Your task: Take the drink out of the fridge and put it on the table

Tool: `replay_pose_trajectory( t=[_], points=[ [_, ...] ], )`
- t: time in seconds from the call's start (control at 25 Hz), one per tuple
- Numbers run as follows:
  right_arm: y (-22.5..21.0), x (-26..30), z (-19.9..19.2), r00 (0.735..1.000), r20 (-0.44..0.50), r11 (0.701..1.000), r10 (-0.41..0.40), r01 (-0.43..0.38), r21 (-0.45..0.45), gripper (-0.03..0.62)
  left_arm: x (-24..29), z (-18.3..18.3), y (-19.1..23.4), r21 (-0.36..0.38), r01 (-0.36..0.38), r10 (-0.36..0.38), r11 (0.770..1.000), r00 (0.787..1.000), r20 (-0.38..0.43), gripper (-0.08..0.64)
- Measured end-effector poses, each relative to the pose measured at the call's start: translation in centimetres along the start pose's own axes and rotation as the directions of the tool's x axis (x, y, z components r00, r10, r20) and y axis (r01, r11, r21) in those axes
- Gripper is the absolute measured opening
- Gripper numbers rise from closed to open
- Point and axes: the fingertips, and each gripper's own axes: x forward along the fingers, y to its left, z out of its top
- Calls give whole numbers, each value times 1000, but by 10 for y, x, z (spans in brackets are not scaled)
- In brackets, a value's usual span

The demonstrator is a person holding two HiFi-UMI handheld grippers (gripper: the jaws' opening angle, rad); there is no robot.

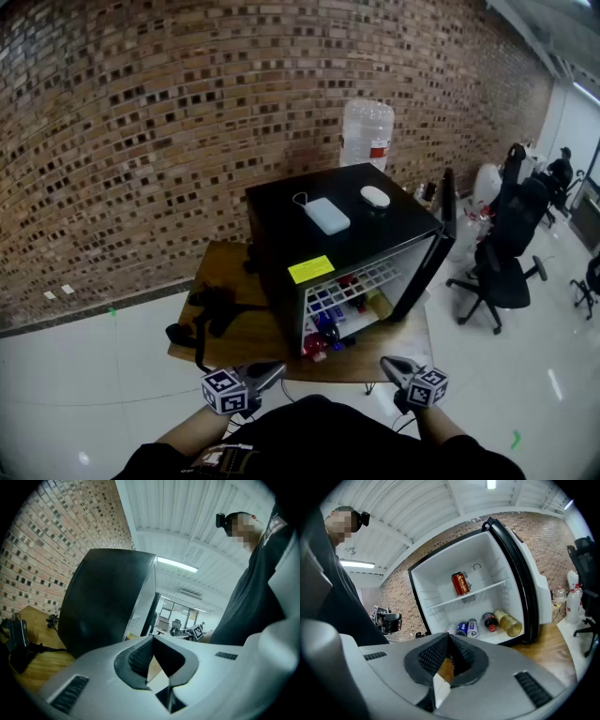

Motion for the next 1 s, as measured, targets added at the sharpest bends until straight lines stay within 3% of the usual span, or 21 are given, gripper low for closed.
replay_pose_trajectory(
  t=[0.2, 0.24, 0.28, 0.4, 0.56, 0.72, 1.0],
  points=[
    [-5, -4, -4, 1000, -5, 1000, -3, 3, 5, 0, 23, 11, -11, 12, 46, -46, 999, 999, -1, 0],
    [-6, -5, -4, 1000, -4, 1000, -3, 3, 4, 0, 30, 15, -16, 15, 65, -65, 998, 998, -3, 18],
    [-7, -6, -4, 1000, -2, 1000, -3, 3, 3, 0, 37, 19, -21, 16, 86, -85, 996, 996, -6, 101],
    [-9, -11, -1, 1000, 2, 1000, -5, 5, 5, 0, 59, 30, -36, 26, 130, -130, 991, 991, -13, 167],
    [-12, -21, 9, 1000, 3, 1000, 7, -7, -15, 0, 92, 41, -51, 31, 138, -138, 990, 990, -12, 244],
    [-16, -33, 18, 1000, 14, 999, 26, -26, -32, 0, 128, 50, -54, 30, 93, -93, 995, 996, 13, 287],
    [-27, -63, 31, 997, 13, 996, 71, -70, -59, 0, 189, 61, -37, 39, -71, 68, 997, 996, 61, 325]
  ],
)
